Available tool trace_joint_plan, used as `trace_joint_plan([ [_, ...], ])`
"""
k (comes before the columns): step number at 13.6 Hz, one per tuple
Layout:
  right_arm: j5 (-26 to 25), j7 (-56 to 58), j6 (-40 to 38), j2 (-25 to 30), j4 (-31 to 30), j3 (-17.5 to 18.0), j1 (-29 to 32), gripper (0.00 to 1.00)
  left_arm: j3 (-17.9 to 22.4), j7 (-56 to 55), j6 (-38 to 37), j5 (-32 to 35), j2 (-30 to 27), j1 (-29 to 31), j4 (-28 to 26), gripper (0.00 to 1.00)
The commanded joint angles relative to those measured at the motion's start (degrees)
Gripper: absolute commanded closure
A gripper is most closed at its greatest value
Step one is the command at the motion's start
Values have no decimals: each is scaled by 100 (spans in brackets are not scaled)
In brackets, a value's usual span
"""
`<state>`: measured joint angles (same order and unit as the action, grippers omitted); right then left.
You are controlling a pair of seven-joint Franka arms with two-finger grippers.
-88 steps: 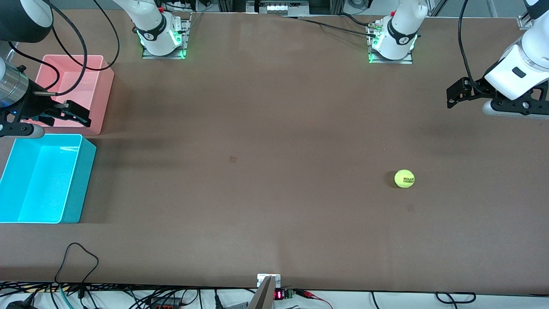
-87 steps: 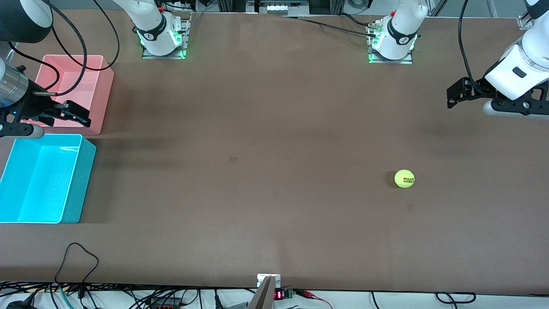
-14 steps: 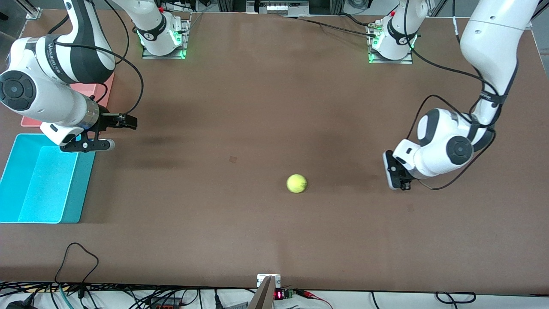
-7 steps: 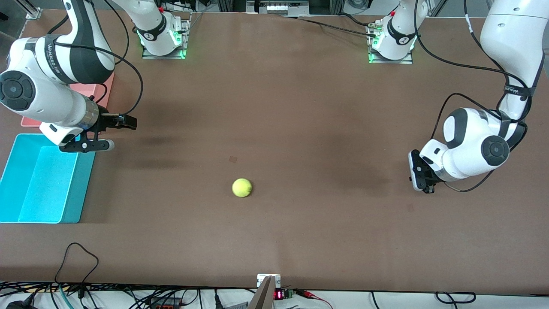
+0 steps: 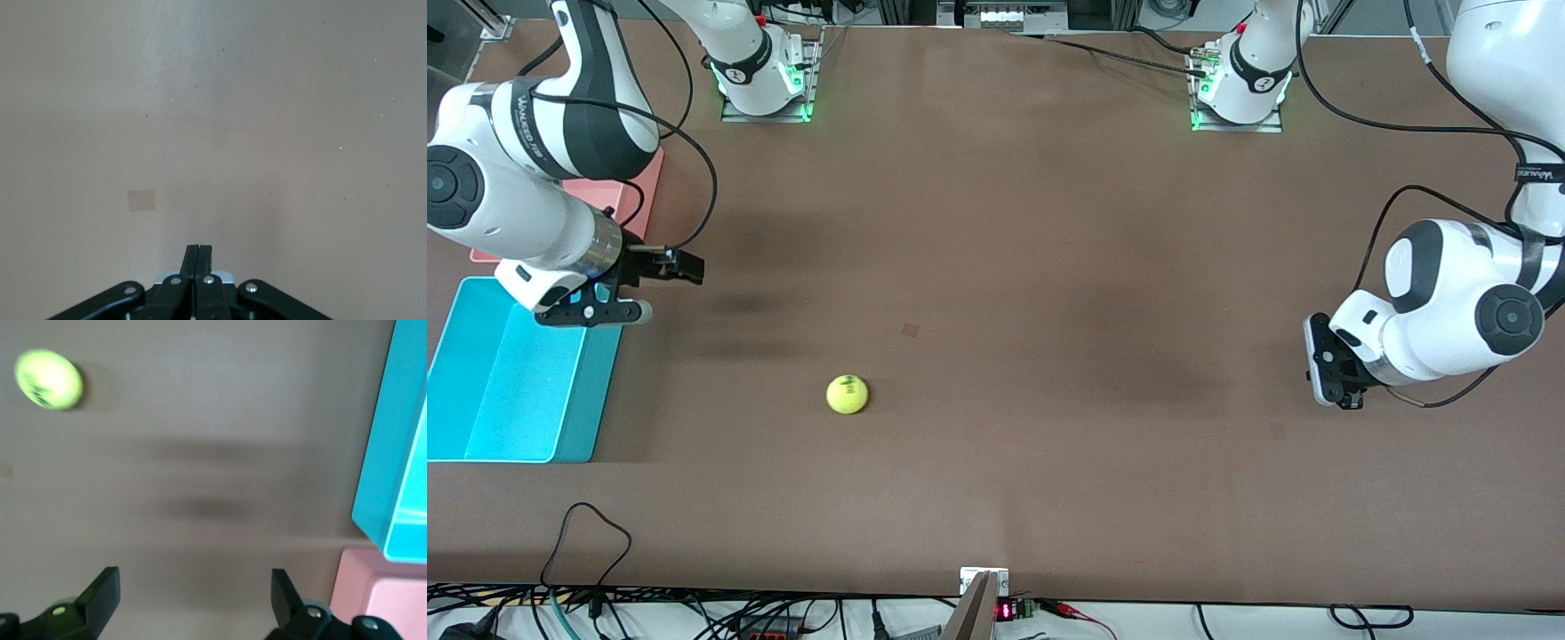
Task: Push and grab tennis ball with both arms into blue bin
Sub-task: 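Reach the right gripper to the rolling ball while the left gripper withdraws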
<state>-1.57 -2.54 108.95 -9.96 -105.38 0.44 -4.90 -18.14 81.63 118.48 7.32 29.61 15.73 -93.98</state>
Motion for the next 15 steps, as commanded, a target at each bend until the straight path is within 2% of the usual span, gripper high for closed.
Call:
trace_joint_plan([
  [1,-89,-18,389,-287,150,9,51,0,20,20,-639,102,-43,-17,467,99],
  [2,-89,-18,547,-383,158,1,51,0,21,-128,-876,102,-130,-17,564,99],
  [3,-89,-9,714,-488,167,-8,60,0,21,-426,-1079,137,-270,-17,565,91],
  [4,-89,-9,863,-603,167,-17,68,0,12,-794,-1342,225,-402,-17,565,57],
  [5,-80,0,1082,-734,176,-17,112,0,-6,-1120,-1658,269,-526,-26,565,1],
  [7,-71,61,1548,-1085,315,-17,191,0,-67,-2015,-2090,269,-754,-26,600,0],
  [9,-71,87,1577,-1559,841,-17,191,0,-94,-2858,-2477,269,-1026,-87,600,0],
  [12,-62,79,1612,-2096,1230,-17,288,0,-190,-4344,-2935,200,-1413,-87,635,0],
  [15,-62,122,1612,-2580,1625,-8,297,0,-226,-4981,-3407,208,-1450,-96,1169,0],
])
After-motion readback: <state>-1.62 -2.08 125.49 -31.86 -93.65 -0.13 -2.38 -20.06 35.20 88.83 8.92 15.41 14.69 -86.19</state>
